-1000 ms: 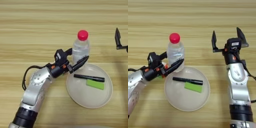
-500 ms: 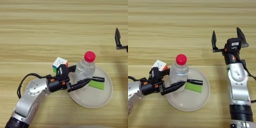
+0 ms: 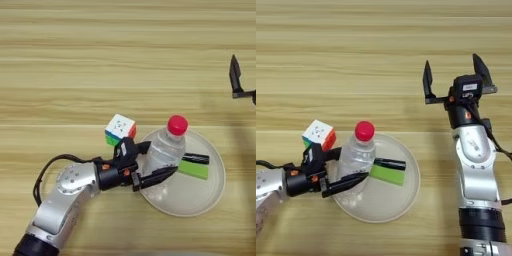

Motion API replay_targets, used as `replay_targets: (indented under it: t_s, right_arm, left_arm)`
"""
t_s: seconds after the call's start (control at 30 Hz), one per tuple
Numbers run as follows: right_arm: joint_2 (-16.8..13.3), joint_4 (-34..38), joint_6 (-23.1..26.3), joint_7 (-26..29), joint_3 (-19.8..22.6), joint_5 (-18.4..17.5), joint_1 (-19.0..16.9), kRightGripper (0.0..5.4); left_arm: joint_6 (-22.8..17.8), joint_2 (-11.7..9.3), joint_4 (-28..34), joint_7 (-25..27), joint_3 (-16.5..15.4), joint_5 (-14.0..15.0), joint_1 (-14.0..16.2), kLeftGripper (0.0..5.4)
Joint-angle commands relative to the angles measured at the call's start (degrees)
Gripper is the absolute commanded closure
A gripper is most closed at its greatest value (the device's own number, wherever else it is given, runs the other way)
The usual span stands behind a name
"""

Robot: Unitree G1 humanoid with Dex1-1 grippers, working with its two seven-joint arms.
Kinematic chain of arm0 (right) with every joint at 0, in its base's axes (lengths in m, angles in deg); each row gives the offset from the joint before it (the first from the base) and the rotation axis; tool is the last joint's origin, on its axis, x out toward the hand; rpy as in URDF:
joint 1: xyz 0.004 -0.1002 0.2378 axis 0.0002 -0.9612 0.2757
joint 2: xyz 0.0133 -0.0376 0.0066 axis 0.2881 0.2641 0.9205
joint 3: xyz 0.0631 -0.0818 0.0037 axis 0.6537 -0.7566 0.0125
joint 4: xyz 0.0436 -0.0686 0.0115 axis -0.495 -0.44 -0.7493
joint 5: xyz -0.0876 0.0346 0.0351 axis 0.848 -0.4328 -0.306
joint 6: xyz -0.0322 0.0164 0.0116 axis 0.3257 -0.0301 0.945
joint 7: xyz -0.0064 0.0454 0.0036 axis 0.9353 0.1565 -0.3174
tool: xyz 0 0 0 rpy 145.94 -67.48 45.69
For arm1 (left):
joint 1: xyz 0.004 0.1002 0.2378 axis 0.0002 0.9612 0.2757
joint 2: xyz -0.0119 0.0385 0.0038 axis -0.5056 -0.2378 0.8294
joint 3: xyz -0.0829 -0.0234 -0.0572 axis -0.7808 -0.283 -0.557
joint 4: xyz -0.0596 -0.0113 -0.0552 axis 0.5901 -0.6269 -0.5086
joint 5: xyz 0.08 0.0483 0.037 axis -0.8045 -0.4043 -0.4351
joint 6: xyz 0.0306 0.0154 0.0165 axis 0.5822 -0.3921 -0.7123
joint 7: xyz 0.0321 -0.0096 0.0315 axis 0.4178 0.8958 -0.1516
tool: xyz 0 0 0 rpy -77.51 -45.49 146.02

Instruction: Move the objects on the table

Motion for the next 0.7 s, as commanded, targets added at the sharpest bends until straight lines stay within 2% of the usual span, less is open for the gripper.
replay_targets:
  t_s: [0.03,0.5,0.7]
  right_arm:
    - [-0.45,-0.24,0.56,0.25,-0.03,0.08,1.02,0.00]
    - [-0.27,-0.24,0.35,0.11,-0.07,0.20,0.70,0.00]
    - [-0.21,-0.11,0.37,0.05,-0.07,0.25,0.59,0.00]
  left_arm:
    - [2.05,1.48,-0.05,-0.14,0.28,-0.08,-0.88,2.38]
    - [2.28,2.36,0.10,-0.41,0.01,0.17,-0.67,2.38]
    - [2.30,2.36,-0.06,-0.36,0.14,0.20,-0.71,1.55]
